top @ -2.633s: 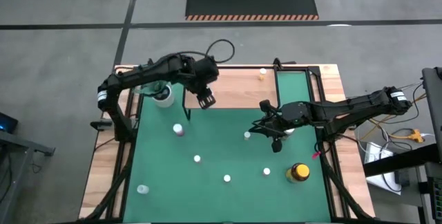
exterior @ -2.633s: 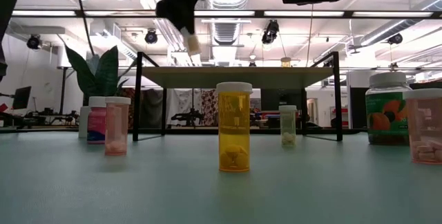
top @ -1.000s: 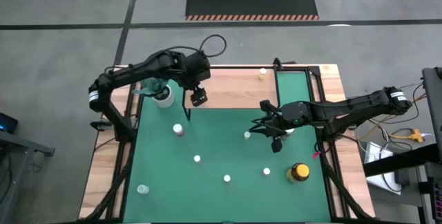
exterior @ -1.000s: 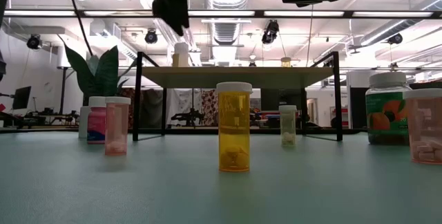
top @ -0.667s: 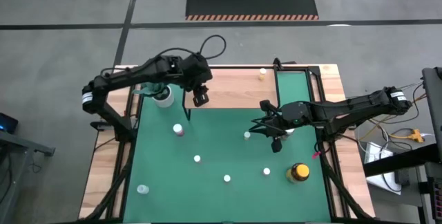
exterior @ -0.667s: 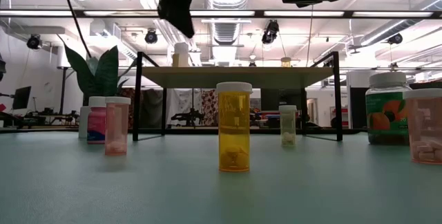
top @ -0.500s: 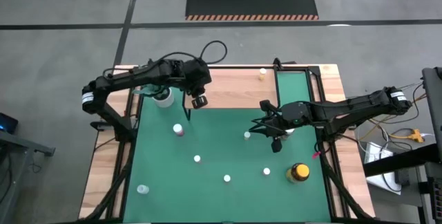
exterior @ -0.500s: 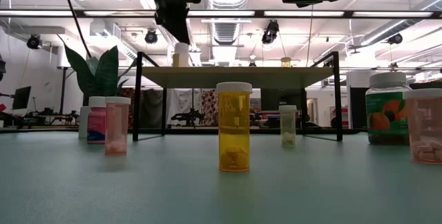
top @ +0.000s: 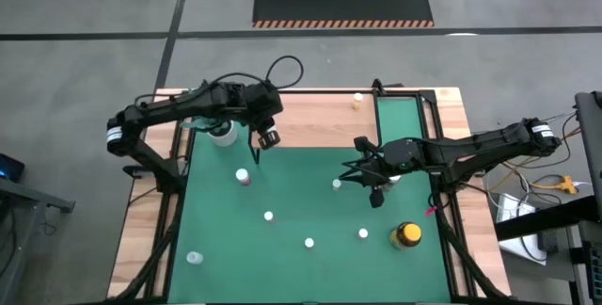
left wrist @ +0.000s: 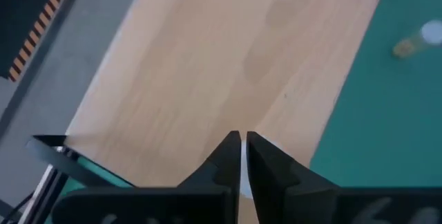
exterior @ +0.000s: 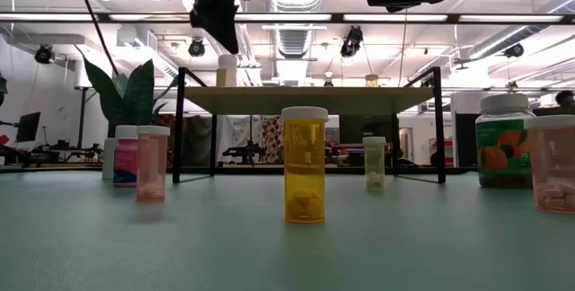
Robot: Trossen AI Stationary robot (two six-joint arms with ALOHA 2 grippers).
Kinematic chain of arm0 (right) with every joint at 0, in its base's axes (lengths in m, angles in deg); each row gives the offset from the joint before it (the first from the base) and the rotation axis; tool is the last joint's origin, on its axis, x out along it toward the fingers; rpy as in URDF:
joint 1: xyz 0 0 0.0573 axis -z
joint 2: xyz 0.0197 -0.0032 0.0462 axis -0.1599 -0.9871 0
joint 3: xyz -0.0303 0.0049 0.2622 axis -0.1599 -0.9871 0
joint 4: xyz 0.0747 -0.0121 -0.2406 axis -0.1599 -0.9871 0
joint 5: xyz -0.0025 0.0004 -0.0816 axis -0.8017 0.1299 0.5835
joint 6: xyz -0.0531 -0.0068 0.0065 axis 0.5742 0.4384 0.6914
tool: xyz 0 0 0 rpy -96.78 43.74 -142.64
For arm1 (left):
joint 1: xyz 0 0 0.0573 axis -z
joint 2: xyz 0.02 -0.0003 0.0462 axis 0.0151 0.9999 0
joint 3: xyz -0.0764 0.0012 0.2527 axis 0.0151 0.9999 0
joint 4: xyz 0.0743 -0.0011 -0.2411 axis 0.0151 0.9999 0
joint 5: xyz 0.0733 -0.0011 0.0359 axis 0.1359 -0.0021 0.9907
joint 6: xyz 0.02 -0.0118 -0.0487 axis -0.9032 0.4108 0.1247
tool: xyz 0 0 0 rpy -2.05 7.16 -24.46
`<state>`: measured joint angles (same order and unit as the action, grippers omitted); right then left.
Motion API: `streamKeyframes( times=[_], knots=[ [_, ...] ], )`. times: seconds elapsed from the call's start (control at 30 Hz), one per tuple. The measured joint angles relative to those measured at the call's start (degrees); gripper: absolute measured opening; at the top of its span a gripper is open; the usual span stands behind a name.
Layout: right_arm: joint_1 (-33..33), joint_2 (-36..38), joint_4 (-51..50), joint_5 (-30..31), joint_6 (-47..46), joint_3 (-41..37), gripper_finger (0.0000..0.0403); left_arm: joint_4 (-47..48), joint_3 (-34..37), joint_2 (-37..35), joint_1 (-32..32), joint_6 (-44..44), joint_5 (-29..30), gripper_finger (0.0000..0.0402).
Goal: Pick and place medicine bottles onto shelf by color
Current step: Put the top white pill bottle on the shelf, then put the left pink pill bottle on the shelf
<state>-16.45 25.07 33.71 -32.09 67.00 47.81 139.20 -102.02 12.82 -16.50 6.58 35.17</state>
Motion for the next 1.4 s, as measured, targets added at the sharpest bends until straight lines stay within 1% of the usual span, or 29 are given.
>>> streamKeyframes(
  times=[0.07, 0.23, 0.43, 0.63, 0.9, 1.1, 1.2, 1.4],
  knots=[
    [0.00, 0.00, 0.00, 0.00, -0.54, -0.04, 0.0009, -0.41, -0.34, -0.89, 0.34, 0.19, 0.88, 0.0008],
    [0.00, 0.00, -0.02, 0.00, -0.91, -0.08, 0.0009, -1.86, 0.08, -1.73, 2.41, 0.13, 0.69, 0.0008],
    [0.00, 0.00, -0.09, 0.00, -1.37, -0.12, 0.0009, -1.64, 2.55, -1.59, 4.45, 0.19, 0.74, 0.0008],
    [0.00, 0.00, -0.07, 0.00, -1.37, -0.12, 0.0009, -1.05, 4.41, -1.59, 4.56, 3.68, 2.14, 0.0008],
    [0.00, 0.00, -0.04, 0.00, -1.54, -0.12, 0.0009, 0.63, 3.50, -1.95, 4.55, 4.74, 2.05, 0.0008],
    [0.00, 0.00, -0.04, 0.00, -2.13, -0.12, 0.0009, -0.58, 3.43, -3.88, 5.40, 6.36, 2.04, 0.0008],
    [0.00, 0.00, -0.09, 0.00, -2.13, -0.32, 0.0009, -3.08, 4.13, -5.13, 7.65, 7.76, 2.09, 0.0008],
    [0.00, -0.02, 0.38, 0.00, -4.78, -0.78, 0.0009, -13.81, 6.48, -6.63, 17.15, 7.43, 4.40, 0.0008]
  ],
)
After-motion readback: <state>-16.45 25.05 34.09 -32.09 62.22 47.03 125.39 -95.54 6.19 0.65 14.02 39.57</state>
